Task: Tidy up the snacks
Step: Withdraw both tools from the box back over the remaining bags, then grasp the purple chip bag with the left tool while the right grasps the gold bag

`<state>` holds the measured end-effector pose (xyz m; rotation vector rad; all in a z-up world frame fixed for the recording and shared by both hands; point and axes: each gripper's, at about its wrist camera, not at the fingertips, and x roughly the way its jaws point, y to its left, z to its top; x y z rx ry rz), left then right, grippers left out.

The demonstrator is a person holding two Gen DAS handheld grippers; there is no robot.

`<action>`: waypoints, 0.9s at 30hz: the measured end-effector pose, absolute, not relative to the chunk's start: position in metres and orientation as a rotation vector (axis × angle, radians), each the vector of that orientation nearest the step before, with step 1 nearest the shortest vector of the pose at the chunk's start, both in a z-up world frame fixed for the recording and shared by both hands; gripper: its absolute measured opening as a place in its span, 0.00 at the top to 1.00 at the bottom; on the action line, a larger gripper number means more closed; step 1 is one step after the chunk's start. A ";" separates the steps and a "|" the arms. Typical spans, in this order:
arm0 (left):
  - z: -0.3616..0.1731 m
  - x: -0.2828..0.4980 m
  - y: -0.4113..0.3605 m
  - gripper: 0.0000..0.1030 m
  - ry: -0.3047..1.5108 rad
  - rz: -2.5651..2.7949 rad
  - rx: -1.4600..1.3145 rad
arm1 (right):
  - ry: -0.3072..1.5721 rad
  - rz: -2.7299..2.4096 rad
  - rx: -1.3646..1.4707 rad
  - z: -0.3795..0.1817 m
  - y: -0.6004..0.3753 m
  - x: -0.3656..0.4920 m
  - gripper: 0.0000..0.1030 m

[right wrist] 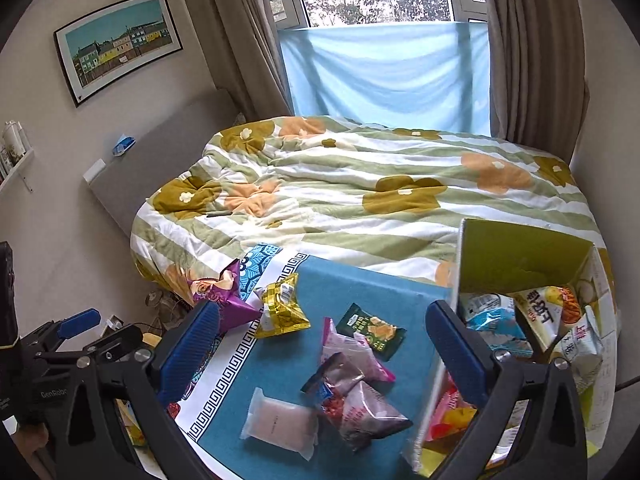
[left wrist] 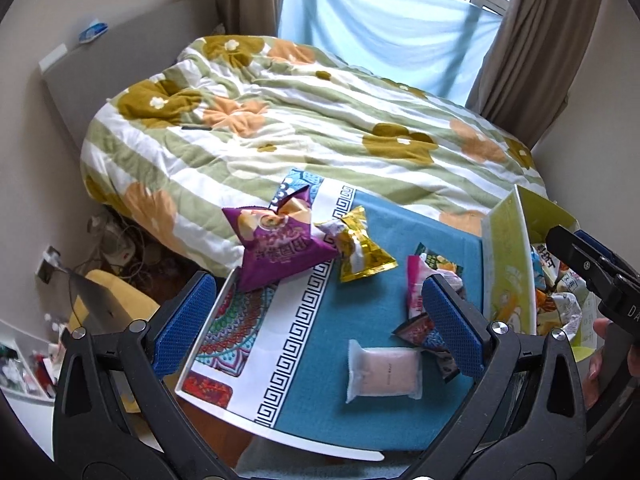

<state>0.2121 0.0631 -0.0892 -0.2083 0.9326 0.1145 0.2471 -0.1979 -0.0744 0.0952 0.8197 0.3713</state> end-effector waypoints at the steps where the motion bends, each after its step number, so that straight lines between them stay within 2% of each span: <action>1: -0.095 0.220 0.074 0.01 0.948 0.111 -0.223 | 0.828 0.371 0.092 -0.078 -0.189 0.252 0.00; 11: -0.180 0.308 0.149 0.01 1.131 0.047 -0.331 | 0.962 0.321 0.098 -0.140 -0.108 0.312 0.00; 24: -0.264 0.364 0.151 0.01 1.273 -0.053 -0.393 | 1.142 0.302 0.039 -0.209 -0.071 0.368 0.00; 27: -0.277 0.370 0.153 0.01 1.276 -0.068 -0.426 | 1.182 0.329 0.024 -0.222 -0.068 0.376 0.05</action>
